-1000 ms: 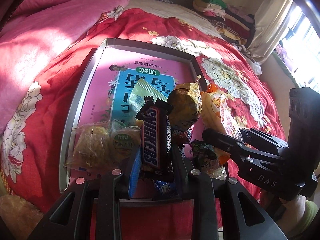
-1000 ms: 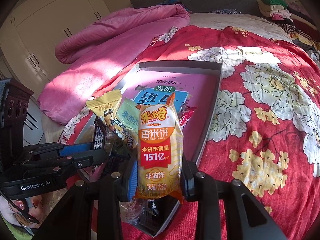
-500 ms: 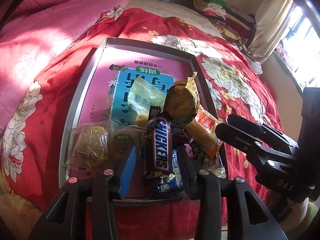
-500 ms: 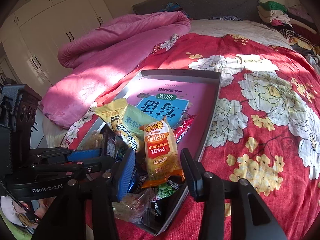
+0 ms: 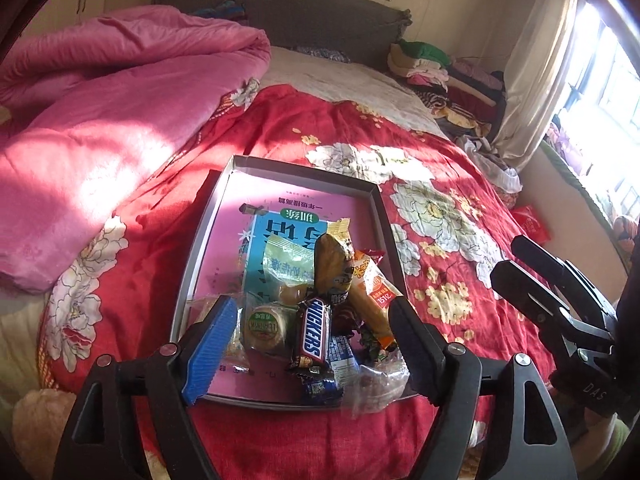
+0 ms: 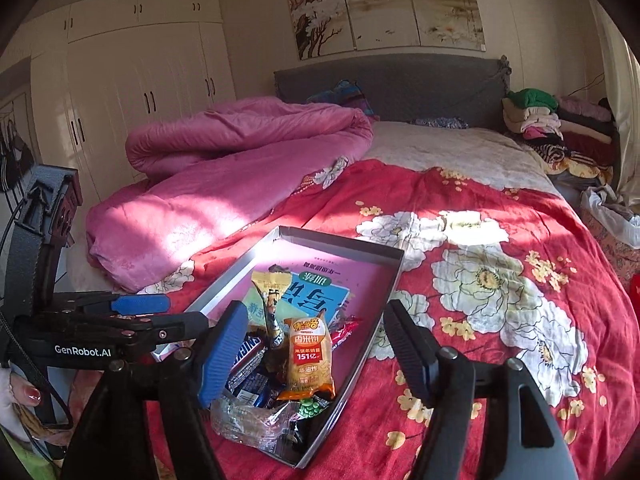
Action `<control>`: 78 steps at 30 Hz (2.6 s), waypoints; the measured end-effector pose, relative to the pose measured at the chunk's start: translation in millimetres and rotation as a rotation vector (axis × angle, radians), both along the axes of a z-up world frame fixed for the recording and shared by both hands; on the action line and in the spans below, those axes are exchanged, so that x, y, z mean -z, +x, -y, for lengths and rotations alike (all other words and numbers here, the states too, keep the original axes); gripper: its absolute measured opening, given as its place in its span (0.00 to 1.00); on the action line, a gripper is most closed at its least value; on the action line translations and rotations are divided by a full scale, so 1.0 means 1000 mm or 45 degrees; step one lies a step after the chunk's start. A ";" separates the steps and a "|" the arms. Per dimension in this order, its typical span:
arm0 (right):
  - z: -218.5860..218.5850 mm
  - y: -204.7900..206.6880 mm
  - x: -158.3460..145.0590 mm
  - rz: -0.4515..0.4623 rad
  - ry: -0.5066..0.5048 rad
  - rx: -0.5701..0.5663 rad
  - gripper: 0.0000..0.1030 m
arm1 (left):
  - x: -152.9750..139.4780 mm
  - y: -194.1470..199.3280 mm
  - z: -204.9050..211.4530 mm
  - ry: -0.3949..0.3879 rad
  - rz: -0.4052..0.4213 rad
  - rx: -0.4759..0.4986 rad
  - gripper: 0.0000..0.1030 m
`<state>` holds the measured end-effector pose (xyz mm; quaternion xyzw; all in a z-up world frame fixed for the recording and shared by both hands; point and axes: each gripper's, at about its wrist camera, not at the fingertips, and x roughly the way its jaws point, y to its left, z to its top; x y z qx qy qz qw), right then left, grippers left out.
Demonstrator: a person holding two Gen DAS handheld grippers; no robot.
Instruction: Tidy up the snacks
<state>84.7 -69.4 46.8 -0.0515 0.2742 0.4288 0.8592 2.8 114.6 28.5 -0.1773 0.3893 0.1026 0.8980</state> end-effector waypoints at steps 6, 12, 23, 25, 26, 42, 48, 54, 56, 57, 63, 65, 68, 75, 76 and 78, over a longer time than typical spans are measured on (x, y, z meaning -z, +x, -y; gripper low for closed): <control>0.021 -0.023 -0.014 -0.047 0.015 -0.017 0.90 | -0.006 -0.040 0.017 0.012 -0.017 -0.007 0.79; 0.040 -0.046 -0.009 -0.081 -0.016 0.005 0.91 | 0.003 -0.070 0.038 0.000 -0.046 0.015 0.79; 0.058 -0.085 -0.014 -0.039 -0.040 -0.037 0.98 | 0.003 -0.074 0.052 0.044 -0.088 0.017 0.79; 0.058 -0.090 -0.010 -0.059 -0.049 -0.050 0.98 | 0.005 -0.075 0.054 0.046 -0.100 0.014 0.79; 0.057 -0.092 -0.009 -0.064 -0.057 -0.053 0.98 | 0.006 -0.076 0.054 0.046 -0.105 0.011 0.79; 0.043 -0.095 0.022 -0.104 -0.188 -0.038 0.99 | 0.019 -0.076 0.053 0.026 -0.160 -0.018 0.79; 0.046 -0.088 0.022 -0.112 -0.181 -0.004 0.99 | 0.020 -0.075 0.052 0.030 -0.165 -0.018 0.79; 0.047 -0.085 0.022 -0.119 -0.179 0.019 0.99 | 0.019 -0.074 0.053 0.058 -0.170 -0.026 0.79; 0.048 -0.085 0.021 -0.118 -0.177 0.021 0.99 | 0.018 -0.075 0.054 0.062 -0.166 -0.024 0.79; 0.048 -0.085 0.021 -0.117 -0.177 0.023 0.99 | 0.018 -0.074 0.054 0.067 -0.169 -0.023 0.79; 0.049 -0.084 0.021 -0.115 -0.182 0.036 0.99 | 0.018 -0.073 0.058 0.092 -0.183 -0.018 0.79; 0.049 -0.084 0.021 -0.116 -0.184 0.039 0.99 | 0.017 -0.073 0.059 0.101 -0.181 -0.019 0.79; 0.049 -0.084 0.021 -0.115 -0.184 0.038 0.99 | 0.017 -0.072 0.059 0.108 -0.185 -0.018 0.79; 0.050 -0.083 0.022 -0.112 -0.189 0.041 0.99 | 0.017 -0.073 0.058 0.105 -0.184 -0.028 0.79; 0.050 -0.083 0.022 -0.112 -0.189 0.042 0.99 | 0.017 -0.073 0.058 0.106 -0.186 -0.029 0.79; 0.050 -0.083 0.022 -0.110 -0.192 0.043 0.99 | 0.017 -0.073 0.058 0.105 -0.186 -0.031 0.79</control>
